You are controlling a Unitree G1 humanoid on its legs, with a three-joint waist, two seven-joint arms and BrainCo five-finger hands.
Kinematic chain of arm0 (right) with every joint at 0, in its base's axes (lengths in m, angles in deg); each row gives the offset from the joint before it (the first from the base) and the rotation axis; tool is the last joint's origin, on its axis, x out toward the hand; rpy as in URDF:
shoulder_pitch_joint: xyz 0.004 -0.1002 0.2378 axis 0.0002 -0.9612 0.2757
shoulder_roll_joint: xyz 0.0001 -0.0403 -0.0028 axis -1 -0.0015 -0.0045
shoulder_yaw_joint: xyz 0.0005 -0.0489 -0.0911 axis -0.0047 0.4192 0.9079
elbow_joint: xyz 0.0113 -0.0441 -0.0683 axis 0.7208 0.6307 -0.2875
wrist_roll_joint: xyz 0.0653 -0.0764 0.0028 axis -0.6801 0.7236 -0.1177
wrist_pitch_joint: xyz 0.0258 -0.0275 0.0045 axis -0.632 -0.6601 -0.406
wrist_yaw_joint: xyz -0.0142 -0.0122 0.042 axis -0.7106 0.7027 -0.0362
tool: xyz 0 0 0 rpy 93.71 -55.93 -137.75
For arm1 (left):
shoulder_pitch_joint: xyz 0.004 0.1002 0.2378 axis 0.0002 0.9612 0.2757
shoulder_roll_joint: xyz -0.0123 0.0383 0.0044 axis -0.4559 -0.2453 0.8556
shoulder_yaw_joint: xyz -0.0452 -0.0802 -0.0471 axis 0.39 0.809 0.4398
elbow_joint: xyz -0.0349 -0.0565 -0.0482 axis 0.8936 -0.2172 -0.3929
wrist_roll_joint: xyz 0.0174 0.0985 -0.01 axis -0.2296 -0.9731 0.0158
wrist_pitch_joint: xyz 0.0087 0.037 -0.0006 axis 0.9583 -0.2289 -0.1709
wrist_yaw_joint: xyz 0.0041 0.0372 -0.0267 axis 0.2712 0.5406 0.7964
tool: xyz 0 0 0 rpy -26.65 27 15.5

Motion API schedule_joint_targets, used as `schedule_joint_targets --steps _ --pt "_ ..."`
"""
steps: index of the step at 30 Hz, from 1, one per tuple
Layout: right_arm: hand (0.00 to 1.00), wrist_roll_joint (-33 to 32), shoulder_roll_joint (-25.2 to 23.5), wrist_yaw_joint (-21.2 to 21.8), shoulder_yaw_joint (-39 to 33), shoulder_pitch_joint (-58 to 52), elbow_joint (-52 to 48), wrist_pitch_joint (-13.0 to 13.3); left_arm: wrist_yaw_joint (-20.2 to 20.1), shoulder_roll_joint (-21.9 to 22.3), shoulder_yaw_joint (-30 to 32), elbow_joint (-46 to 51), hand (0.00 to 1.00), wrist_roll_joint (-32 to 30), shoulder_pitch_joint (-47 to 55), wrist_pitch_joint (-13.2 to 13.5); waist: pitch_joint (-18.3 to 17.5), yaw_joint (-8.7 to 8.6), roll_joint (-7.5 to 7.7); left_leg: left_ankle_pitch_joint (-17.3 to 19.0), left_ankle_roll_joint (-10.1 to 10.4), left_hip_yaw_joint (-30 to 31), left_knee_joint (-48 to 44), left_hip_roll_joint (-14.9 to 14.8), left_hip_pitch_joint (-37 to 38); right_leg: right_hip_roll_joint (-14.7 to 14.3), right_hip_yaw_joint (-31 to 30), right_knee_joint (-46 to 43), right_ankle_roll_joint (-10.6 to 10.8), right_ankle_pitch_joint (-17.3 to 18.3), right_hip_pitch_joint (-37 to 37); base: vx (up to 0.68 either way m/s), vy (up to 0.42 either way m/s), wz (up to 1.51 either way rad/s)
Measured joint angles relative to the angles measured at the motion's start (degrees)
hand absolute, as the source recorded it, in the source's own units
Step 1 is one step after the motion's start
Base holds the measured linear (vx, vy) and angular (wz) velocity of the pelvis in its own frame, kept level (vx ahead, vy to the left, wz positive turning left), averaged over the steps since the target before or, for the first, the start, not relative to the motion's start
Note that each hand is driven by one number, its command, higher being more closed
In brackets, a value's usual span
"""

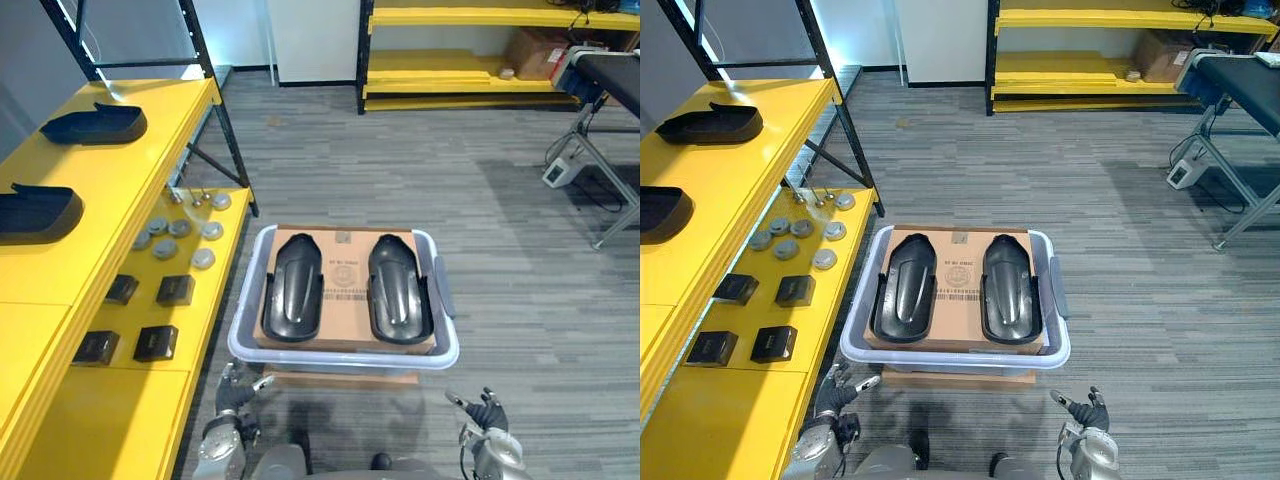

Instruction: Walk over and take plastic housings, then place them on the shelf

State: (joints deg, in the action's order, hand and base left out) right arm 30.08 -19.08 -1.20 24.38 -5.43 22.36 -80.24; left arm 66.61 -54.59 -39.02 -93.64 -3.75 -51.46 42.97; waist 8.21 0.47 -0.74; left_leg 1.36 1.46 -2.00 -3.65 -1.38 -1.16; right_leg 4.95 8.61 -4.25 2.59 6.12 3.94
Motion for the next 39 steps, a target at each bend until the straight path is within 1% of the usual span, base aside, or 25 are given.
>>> schedule_joint_targets --steps 1,3,5,8,10,13,15,16,18,21,22,24,25,28,29,31,34,35,39 --pt "0.00 0.0 0.4 -0.3 -0.3 -0.3 -4.0 0.2 0.0 -0.5 0.0 0.1 0.00 0.0 0.5 0.0 -0.2 -0.20 0.23 -0.1 -0.1 -0.3 0.9 0.2 0.2 0.1 -0.3 0.6 0.2 -0.1 0.0 0.10 0.020 -0.05" --pt "0.00 0.2 0.6 -0.6 -0.3 -0.2 -8.2 0.7 0.0 -0.6 -0.1 0.1 0.00 -0.1 1.1 0.1 -0.4 -0.19 0.45 -0.2 -0.2 -0.5 1.4 0.3 0.3 0.2 -0.6 0.9 0.3 -0.2 0.1 0.10 0.013 -0.05" --pt "0.00 0.8 0.6 -1.1 0.3 -0.2 -11.5 1.4 0.0 -0.6 -0.6 0.1 0.00 -0.1 1.3 0.1 -0.6 -0.14 0.90 -0.2 -0.2 -0.6 1.8 0.4 0.3 0.2 -0.6 1.7 0.5 -0.3 0.3 0.08 0.004 -0.01" --pt "0.00 3.7 0.5 -1.3 2.6 0.2 -14.5 1.4 0.0 -0.5 -1.3 0.1 0.00 -0.2 1.3 0.2 -0.8 0.06 1.16 -0.3 -0.4 -0.6 2.5 0.4 0.3 0.1 -0.6 2.0 0.5 -0.3 0.1 0.05 -0.008 0.00" --pt "0.00 5.7 0.5 -1.4 4.0 1.4 -15.2 1.4 0.0 -0.5 -2.4 0.1 0.00 -0.2 1.1 0.3 -0.8 0.04 1.14 -1.2 -0.5 -0.7 3.8 0.4 0.0 0.1 -0.6 2.4 0.6 -0.7 -0.5 0.00 0.000 0.00" --pt "0.00 9.7 0.5 -3.1 5.4 5.1 -15.0 1.0 0.0 -0.5 -3.9 0.1 0.00 -0.2 1.0 0.4 -0.7 0.18 1.05 -2.7 -0.6 -0.5 5.5 0.4 -1.2 0.0 -0.6 2.4 0.8 -1.4 -2.4 -0.04 0.001 0.02" --pt "0.00 13.6 1.0 -5.1 6.8 9.5 -14.9 -0.1 0.0 -0.4 -4.6 0.1 0.00 -0.2 0.9 0.6 0.3 0.33 0.98 -3.5 -0.9 -0.3 5.8 0.6 -2.6 0.1 -0.5 2.5 1.0 -2.3 -3.8 -0.09 0.032 0.04" --pt "0.00 14.2 1.0 -5.4 7.0 10.9 -14.6 -0.3 0.0 -0.4 -4.6 0.1 0.00 -0.2 0.8 0.9 0.8 0.34 0.99 -3.7 -1.0 -0.2 5.8 0.6 -2.8 0.2 -0.4 2.5 1.1 -2.5 -4.0 -0.12 0.043 0.09" --pt "0.00 16.9 1.3 -6.8 7.2 16.2 -11.8 -1.1 0.1 -0.4 -4.8 0.2 0.00 -0.2 0.7 1.6 2.2 0.54 0.96 -5.1 -1.3 0.6 6.5 1.2 -4.1 0.4 0.6 2.5 1.4 -2.8 -5.3 -0.13 0.029 0.19" --pt "0.00 18.4 2.2 -8.1 7.1 20.5 -7.4 -2.4 0.2 -0.3 -5.7 0.3 0.00 -0.1 0.6 1.6 3.9 0.93 0.28 -7.0 -1.6 1.5 8.4 1.7 -4.9 1.0 1.3 2.6 1.7 -3.6 -6.4 -0.12 0.056 0.23" --pt "0.00 18.4 2.3 -9.4 6.9 22.5 -4.8 -3.6 0.5 -0.3 -5.7 0.4 0.00 -0.1 0.1 1.6 5.0 1.94 0.05 -7.9 -1.7 2.1 9.0 1.9 -6.0 1.1 2.0 2.6 1.8 -4.1 -7.4 -0.12 0.050 0.19" --pt "0.00 18.3 2.4 -10.0 6.9 23.7 -2.8 -4.1 1.1 -0.3 -5.7 0.6 0.00 -0.1 -0.4 1.7 5.7 2.35 0.06 -7.9 -1.7 2.4 9.0 2.1 -6.6 1.1 2.3 2.8 1.9 -4.4 -7.8 -0.09 0.046 0.18" --pt "0.00 18.3 2.4 -10.3 6.9 25.1 -0.6 -5.2 1.5 -0.3 -5.8 0.6 0.00 0.0 -0.5 1.7 6.4 2.68 0.03 -8.3 -2.0 3.1 9.0 2.5 -7.3 1.3 2.6 3.1 2.2 -4.8 -8.0 -0.06 0.045 0.14" --pt "0.00 18.2 2.8 -11.7 6.5 26.5 1.8 -5.2 1.6 -0.3 -5.8 0.6 0.00 0.0 -0.7 2.2 7.1 3.50 0.05 -8.5 -2.2 3.3 9.0 2.9 -7.5 1.6 2.6 3.4 2.4 -5.1 -8.1 -0.04 0.038 0.07" --pt "0.00 18.2 3.6 -12.6 5.5 28.0 4.3 -5.2 1.8 -0.3 -5.9 0.6 0.00 0.0 -1.3 2.2 7.6 3.46 -0.11 -8.9 -2.5 3.7 9.0 3.1 -7.9 1.8 3.3 3.4 2.5 -5.2 -8.2 -0.03 0.037 0.21" --pt "0.00 18.1 4.9 -12.9 4.3 29.9 7.1 -5.2 2.5 -0.4 -6.6 0.7 0.00 0.0 -2.0 2.7 8.2 3.43 -0.14 -9.4 -2.7 4.1 9.1 3.4 -8.2 2.1 3.9 3.5 2.7 -5.2 -8.3 -0.02 0.026 0.16" --pt "0.00 15.5 7.4 -13.7 3.0 34.0 13.6 -5.3 2.6 -0.4 -7.5 0.7 0.00 0.2 -3.1 2.7 9.8 3.49 -0.05 -9.7 -3.0 4.5 9.1 3.7 -8.4 2.2 4.1 3.5 2.8 -5.3 -8.4 -0.01 0.009 0.06" --pt "1.00 15.0 7.8 -13.9 3.0 35.1 15.5 -5.3 2.7 -0.4 -7.8 0.6 0.00 1.1 -3.5 2.7 10.3 3.49 -0.05 -9.8 -3.0 4.6 9.1 3.8 -8.5 2.2 4.2 3.5 2.8 -5.3 -8.4 0.01 -0.009 0.06" --pt "1.00 12.2 9.3 -13.6 1.8 38.5 20.8 -5.3 2.9 -0.4 -9.4 0.6 0.00 1.1 -4.1 2.7 10.9 3.33 -0.11 -9.9 -3.0 5.0 9.1 3.8 -9.1 2.2 4.4 3.5 2.8 -5.3 -8.9 0.01 -0.009 0.02"
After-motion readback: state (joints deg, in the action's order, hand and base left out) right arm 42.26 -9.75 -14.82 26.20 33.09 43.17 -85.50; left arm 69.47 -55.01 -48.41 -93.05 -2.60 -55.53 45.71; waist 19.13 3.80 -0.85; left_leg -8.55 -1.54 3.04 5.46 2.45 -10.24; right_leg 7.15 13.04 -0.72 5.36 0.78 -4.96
